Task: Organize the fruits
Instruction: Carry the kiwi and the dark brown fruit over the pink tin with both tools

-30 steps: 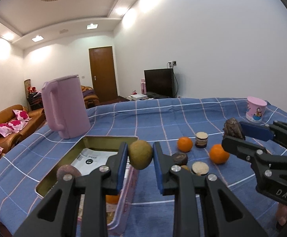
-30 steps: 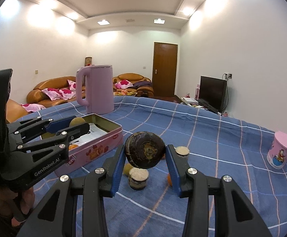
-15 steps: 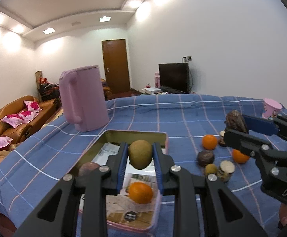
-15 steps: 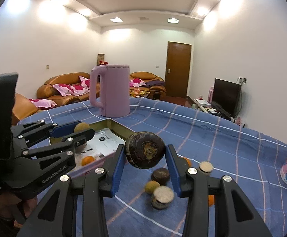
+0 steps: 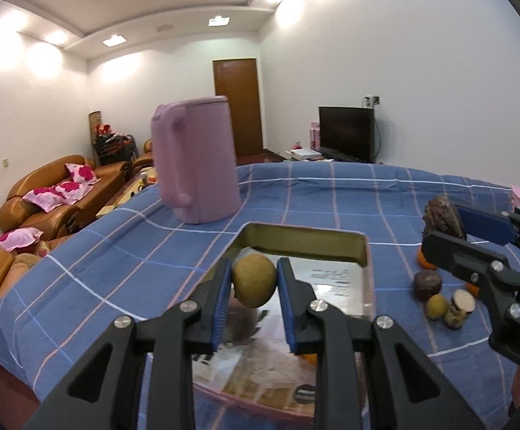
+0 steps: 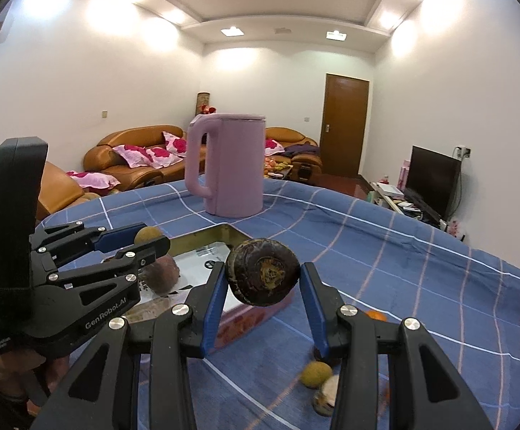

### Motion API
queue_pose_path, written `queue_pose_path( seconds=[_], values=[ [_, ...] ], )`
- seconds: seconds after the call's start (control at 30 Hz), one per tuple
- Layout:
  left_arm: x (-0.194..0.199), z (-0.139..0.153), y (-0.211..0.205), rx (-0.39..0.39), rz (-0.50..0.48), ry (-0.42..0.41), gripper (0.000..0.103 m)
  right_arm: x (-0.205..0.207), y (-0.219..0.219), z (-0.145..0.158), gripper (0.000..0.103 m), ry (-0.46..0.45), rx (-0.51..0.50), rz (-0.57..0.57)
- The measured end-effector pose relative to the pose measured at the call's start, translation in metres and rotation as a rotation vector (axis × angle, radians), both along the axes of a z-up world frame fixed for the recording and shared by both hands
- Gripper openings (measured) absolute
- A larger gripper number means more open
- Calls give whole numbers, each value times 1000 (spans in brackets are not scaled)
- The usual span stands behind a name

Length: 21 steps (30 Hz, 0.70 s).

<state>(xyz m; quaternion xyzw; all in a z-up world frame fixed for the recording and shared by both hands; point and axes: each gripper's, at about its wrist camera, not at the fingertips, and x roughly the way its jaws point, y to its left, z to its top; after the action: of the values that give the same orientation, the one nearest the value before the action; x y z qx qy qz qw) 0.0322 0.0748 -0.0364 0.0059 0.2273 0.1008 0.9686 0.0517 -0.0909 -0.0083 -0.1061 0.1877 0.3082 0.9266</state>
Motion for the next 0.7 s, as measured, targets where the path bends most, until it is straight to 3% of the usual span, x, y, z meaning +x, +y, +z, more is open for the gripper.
queue_pose_path(
  seconds=[0.7],
  values=[
    [12, -15, 9, -4, 13, 77, 27, 31, 47, -33, 44, 113, -72, 43]
  ],
)
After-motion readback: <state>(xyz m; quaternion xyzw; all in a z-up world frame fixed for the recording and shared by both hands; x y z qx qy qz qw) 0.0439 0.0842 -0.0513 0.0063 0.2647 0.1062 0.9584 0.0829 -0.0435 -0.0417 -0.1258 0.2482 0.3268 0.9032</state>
